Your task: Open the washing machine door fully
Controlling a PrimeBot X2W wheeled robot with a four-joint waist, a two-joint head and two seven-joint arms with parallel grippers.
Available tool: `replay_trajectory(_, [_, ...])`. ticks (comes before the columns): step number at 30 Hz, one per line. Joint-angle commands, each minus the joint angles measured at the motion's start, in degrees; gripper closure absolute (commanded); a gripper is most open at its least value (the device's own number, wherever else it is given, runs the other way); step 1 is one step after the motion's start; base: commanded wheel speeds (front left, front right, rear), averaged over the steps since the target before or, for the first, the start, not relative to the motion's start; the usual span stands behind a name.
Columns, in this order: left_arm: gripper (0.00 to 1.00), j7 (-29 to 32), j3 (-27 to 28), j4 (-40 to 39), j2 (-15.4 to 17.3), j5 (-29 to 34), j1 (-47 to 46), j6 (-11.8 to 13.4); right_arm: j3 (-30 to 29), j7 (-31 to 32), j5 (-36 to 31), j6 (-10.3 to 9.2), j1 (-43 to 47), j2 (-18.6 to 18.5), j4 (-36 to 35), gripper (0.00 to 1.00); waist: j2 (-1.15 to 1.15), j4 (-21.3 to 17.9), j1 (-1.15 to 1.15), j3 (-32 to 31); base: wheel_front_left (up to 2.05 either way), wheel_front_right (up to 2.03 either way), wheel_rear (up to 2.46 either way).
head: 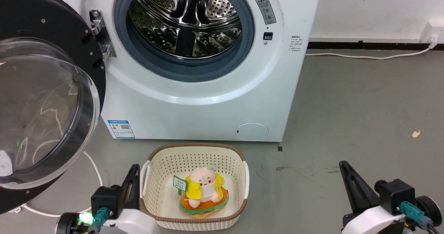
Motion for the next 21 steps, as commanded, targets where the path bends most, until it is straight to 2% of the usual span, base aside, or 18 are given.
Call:
replay_trajectory(1, [1.00, 0.30, 0.37, -0.31, -0.45, 0.71, -1.12, -0.21, 0.14, 0.25, -0.59, 0.04, -0.87, 0.23, 0.18, 1.00, 0.00, -0.02, 0.00, 0.02, 0.00, 0.00, 0.00])
replay_trajectory(21, [1.00, 1.69, 1.73, -0.83, -1.18, 1.99, -1.82, -0.99, 0.40, 1.55, -0.86, 0.05, -1.79, 0.26, 0.27, 1.00, 0.00, -0.17, 0.00, 0.19, 0.00, 0.00, 0.00])
